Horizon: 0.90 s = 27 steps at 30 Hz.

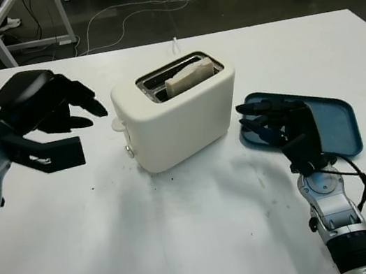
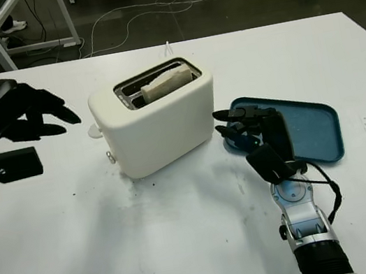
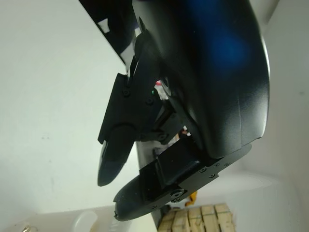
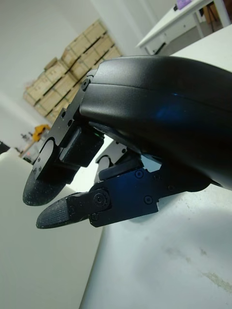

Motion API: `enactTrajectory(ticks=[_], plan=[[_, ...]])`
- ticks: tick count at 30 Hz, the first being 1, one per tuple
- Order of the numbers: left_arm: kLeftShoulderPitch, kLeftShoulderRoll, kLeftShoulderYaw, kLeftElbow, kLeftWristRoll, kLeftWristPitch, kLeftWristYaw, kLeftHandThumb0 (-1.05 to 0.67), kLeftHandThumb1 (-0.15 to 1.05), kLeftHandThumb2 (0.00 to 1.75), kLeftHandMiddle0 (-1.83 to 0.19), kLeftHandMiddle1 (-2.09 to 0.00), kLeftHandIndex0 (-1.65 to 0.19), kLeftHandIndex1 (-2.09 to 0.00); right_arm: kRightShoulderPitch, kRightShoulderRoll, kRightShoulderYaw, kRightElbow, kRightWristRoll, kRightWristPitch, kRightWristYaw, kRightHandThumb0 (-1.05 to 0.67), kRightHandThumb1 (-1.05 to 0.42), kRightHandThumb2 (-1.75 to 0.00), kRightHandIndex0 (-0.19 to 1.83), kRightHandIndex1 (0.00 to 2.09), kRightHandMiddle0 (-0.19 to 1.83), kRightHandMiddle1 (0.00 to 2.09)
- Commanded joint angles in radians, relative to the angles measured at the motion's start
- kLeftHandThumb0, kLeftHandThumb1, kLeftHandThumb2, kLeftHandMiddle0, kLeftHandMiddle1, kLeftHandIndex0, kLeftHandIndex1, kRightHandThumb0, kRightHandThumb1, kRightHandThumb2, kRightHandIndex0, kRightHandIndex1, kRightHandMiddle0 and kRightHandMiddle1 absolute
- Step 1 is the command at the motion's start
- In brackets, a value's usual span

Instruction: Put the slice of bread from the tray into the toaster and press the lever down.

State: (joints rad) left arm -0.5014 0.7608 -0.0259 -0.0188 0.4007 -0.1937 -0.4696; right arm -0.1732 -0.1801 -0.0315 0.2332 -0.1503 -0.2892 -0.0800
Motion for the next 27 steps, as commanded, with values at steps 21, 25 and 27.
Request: enactTrajectory(ticks=[21, 25, 27], plan=[[-0.019, -0.01, -0.062, 0.075, 0.09, -0.056, 0.059, -0.27, 0.76, 0.01, -1.07, -1.23, -1.31, -0.04, 0.007, 0.009, 0.004, 0.01, -0.001, -0.025, -0.002, -0.51, -0.83, -0.01, 1.02, 0.84, 1.22, 0.0], [-0.024, -0.012, -0.071, 0.08, 0.104, -0.056, 0.059, -0.26, 0.79, 0.01, -1.03, -1.3, -1.29, -0.03, 0.008, 0.008, 0.006, 0.013, -0.003, -0.033, -0.003, -0.51, -0.84, 0.0, 1.01, 0.85, 1.22, 0.0], [-0.027, -0.013, -0.077, 0.086, 0.108, -0.064, 0.063, -0.25, 0.79, 0.0, -1.02, -1.31, -1.29, -0.02, 0.008, 0.006, 0.006, 0.02, 0.002, -0.045, 0.002, -0.49, -0.84, 0.0, 1.0, 0.85, 1.22, 0.0]])
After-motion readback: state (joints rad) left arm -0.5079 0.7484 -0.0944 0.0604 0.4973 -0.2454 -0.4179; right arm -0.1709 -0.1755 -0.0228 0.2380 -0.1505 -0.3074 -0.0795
